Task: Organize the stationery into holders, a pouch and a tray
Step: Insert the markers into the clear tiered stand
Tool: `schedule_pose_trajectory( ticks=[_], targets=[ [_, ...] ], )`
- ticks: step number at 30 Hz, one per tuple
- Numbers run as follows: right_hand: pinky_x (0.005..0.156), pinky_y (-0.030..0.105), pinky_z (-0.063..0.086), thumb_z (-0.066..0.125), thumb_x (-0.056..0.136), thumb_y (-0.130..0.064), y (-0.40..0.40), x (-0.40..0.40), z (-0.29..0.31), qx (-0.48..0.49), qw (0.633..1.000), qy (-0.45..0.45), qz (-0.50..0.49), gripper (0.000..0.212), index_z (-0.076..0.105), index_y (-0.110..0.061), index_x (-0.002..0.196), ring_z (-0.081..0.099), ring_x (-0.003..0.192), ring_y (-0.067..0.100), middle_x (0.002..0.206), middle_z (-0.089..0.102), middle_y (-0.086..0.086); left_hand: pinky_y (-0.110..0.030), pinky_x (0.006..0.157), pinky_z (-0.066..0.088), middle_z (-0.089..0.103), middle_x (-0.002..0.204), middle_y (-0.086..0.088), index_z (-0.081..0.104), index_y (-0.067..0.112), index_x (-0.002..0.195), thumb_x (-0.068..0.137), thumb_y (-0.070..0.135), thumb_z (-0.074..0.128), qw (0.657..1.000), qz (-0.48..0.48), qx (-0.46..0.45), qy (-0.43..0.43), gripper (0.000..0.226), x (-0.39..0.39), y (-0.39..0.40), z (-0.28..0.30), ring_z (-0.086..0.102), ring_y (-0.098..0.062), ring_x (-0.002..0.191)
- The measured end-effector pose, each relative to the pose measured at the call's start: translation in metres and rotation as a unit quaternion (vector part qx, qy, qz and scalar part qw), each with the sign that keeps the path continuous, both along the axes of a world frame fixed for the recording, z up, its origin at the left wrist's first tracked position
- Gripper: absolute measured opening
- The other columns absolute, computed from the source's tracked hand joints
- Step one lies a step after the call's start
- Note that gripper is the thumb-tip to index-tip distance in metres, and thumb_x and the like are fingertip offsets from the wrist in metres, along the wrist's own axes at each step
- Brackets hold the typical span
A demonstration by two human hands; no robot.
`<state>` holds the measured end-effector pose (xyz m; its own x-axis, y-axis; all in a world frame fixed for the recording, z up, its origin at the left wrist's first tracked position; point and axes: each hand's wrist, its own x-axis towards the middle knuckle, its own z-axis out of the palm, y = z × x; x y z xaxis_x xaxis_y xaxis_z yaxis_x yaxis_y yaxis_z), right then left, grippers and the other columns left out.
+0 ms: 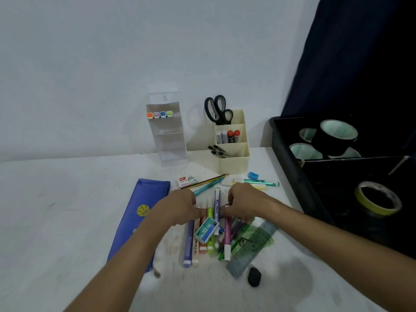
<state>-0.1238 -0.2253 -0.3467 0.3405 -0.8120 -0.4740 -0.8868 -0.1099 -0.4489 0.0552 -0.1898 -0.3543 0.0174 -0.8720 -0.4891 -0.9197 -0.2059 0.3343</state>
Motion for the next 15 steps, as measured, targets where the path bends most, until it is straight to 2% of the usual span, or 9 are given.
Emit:
schedule_pose_trajectory(
  ticks=[3,7,10,12,14,15],
  targets=[
    [0.057,0.038,0.061,0.075,0.079,-0.026,0.002,0.001,0.002,0.018,0.999,-0.022,-0.021,0.032,0.065,0.003,0.092,0.072,0.061,0.028,0.079,0.072,0.017,-0.027,0.053,0.053,0.069,0.096,-0.012,0.053,0.014,0.126,0.089,0.041,0.063,0.999,0.016,0.019,0.035,0.047,0.004,0.006,-0.001,0.063,-0.018,0.068],
    [0.066,0.038,0.062,0.065,0.083,-0.013,0.001,-0.002,0.009,0.023,0.993,-0.096,-0.068,0.023,0.065,0.000,0.101,0.073,0.069,0.029,0.083,0.072,0.017,-0.021,0.048,0.049,0.068,0.091,-0.007,0.063,0.016,0.109,0.083,0.040,0.071,0.996,0.034,-0.013,0.080,0.036,0.007,0.007,-0.002,0.060,-0.016,0.062],
    [0.071,0.034,0.058,0.051,0.091,-0.015,-0.004,-0.004,0.017,0.036,0.978,-0.184,-0.091,0.025,0.063,-0.010,0.113,0.066,0.069,0.024,0.084,0.068,0.012,-0.032,0.064,0.054,0.069,0.092,-0.006,0.058,0.020,0.105,0.086,0.036,0.067,0.986,0.079,-0.045,0.138,0.026,0.012,0.006,0.002,0.066,-0.018,0.073],
    [0.068,0.034,0.058,0.042,0.096,-0.016,-0.006,-0.005,0.022,0.090,0.955,-0.257,-0.119,0.029,0.059,-0.014,0.120,0.064,0.069,0.023,0.089,0.064,0.014,-0.031,0.064,0.053,0.071,0.091,-0.011,0.052,0.019,0.105,0.093,0.028,0.059,0.968,0.121,-0.062,0.211,0.017,0.013,0.006,0.010,0.070,-0.020,0.076],
    [0.059,0.031,0.057,0.035,0.099,-0.012,-0.007,-0.003,0.028,0.164,0.916,-0.330,-0.156,0.032,0.054,-0.012,0.124,0.064,0.066,0.022,0.097,0.059,0.017,-0.022,0.053,0.049,0.071,0.090,-0.014,0.050,0.015,0.107,0.097,0.023,0.052,0.952,0.143,-0.097,0.255,0.013,0.015,0.006,0.018,0.070,-0.019,0.067],
    [0.056,0.030,0.055,0.034,0.098,-0.011,-0.007,-0.001,0.031,0.191,0.897,-0.359,-0.172,0.033,0.053,-0.011,0.125,0.061,0.065,0.020,0.097,0.056,0.016,-0.023,0.052,0.049,0.069,0.089,-0.013,0.050,0.016,0.110,0.098,0.023,0.049,0.946,0.152,-0.120,0.262,0.013,0.016,0.005,0.022,0.069,-0.019,0.063]
  ],
)
